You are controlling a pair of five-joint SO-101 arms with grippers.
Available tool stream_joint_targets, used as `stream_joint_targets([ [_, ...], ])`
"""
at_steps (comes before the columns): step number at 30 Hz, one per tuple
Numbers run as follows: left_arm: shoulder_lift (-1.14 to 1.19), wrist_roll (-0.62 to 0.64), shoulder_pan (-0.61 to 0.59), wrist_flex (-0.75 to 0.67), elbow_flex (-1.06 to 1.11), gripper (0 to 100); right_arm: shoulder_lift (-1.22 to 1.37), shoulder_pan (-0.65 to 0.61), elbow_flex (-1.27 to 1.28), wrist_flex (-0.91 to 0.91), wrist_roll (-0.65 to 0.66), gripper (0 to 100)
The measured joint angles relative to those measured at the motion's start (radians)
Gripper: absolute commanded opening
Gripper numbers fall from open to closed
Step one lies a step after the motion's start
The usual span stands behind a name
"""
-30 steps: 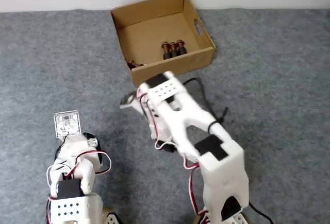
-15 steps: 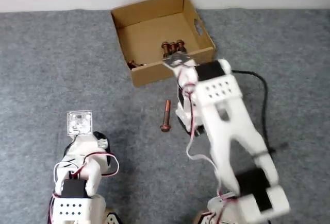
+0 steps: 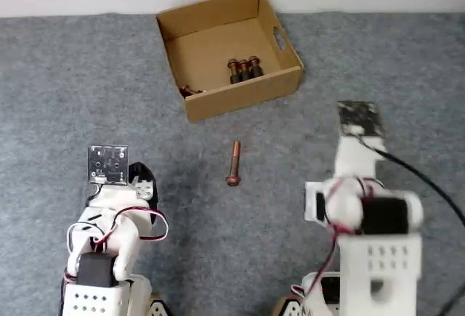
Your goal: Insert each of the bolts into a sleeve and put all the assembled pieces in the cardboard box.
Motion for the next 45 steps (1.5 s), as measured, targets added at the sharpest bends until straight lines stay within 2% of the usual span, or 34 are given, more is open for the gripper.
stream_joint_targets([
  [5, 0.190, 0.000, 0.057, 0.025, -0.110, 1, -0.221, 0.107, 0.163, -0.071, 0.000, 0.8],
  [15, 0.744, 0.000, 0.189, 0.072, -0.473, 1, -0.557, 0.259, 0.397, -0.095, 0.000, 0.8],
  [21, 0.934, 0.011, 0.296, 0.041, -0.605, 1, -0.680, 0.269, 0.422, -0.101, 0.000, 0.8],
  [27, 1.172, 0.120, 0.325, 0.051, -0.783, 12, -0.689, 0.269, 0.425, -0.103, 0.000, 0.8],
  [39, 1.757, 0.221, 0.331, 0.354, -1.312, 12, -0.695, 0.269, 0.442, -0.104, 0.000, 0.8],
  [45, 1.947, 0.281, 0.396, 0.483, -1.514, 12, -0.695, 0.269, 0.443, -0.110, 0.000, 0.8],
])
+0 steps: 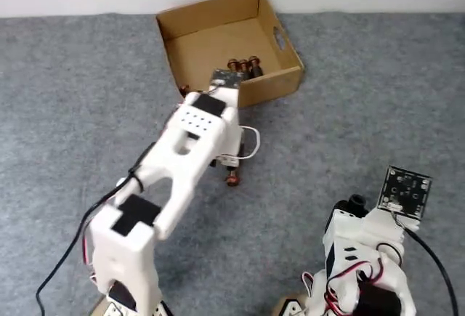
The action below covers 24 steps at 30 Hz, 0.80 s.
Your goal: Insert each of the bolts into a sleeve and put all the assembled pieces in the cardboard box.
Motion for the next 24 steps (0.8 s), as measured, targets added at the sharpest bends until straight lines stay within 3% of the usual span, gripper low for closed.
stream_joint_targets([
  [5, 0.081, 0.041, 0.054, 0.037, -0.112, 12, 0.000, 0.000, 0.000, 0.000, 0.000, 0.8],
  [17, 0.239, 0.058, 0.043, 0.028, -0.140, 11, 0.000, 0.000, 0.000, 0.000, 0.000, 0.8],
  [20, 0.259, 0.072, 0.044, 0.002, -0.147, 1, 0.000, 0.000, 0.000, 0.000, 0.000, 0.8],
  [24, 0.272, 0.084, 0.051, -0.006, -0.166, 0, 0.000, 0.000, 0.000, 0.000, 0.000, 0.8],
])
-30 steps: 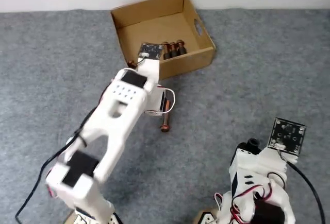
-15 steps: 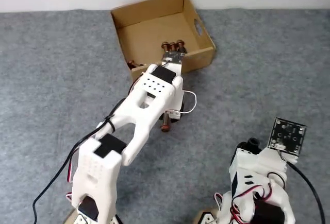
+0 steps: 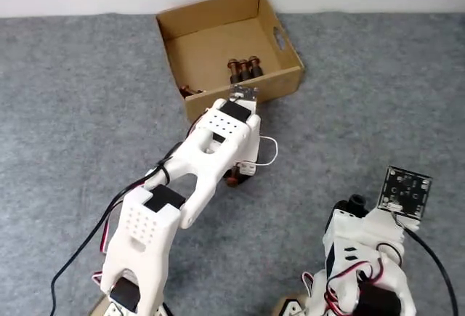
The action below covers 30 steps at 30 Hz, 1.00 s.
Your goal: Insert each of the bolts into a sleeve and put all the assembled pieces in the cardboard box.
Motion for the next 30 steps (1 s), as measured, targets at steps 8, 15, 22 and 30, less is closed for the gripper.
stream_joint_targets([
  [8, 0.021, 0.173, -0.015, 0.167, -0.129, 0, 0.000, 0.000, 0.000, 0.000, 0.000, 0.8],
  [15, 0.008, 0.292, -0.058, 0.276, -0.210, 0, 0.000, 0.000, 0.000, 0.000, 0.000, 0.8],
  [22, -0.221, 0.321, -0.196, 0.281, -0.144, 0, 0.000, 0.000, 0.000, 0.000, 0.000, 0.8],
  [30, -0.516, 0.327, -0.296, 0.279, 0.133, 0, 0.000, 0.000, 0.000, 0.000, 0.000, 0.8],
])
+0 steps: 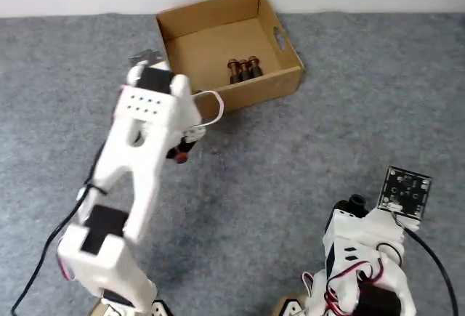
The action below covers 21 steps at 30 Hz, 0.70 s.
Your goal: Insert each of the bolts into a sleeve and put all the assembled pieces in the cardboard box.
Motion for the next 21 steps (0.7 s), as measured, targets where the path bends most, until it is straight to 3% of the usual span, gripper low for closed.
stream_joint_targets([
  [8, -0.189, 0.110, -0.178, -0.100, 0.239, 1, 0.000, 0.000, 0.000, 0.000, 0.000, 0.8],
  [15, -0.207, 0.218, -0.203, -0.124, 0.324, 1, 0.000, 0.000, 0.000, 0.000, 0.000, 0.8],
  [21, -0.207, 0.522, -0.201, -0.153, 0.330, 1, 0.000, 0.000, 0.009, 0.000, 0.000, 0.8],
])
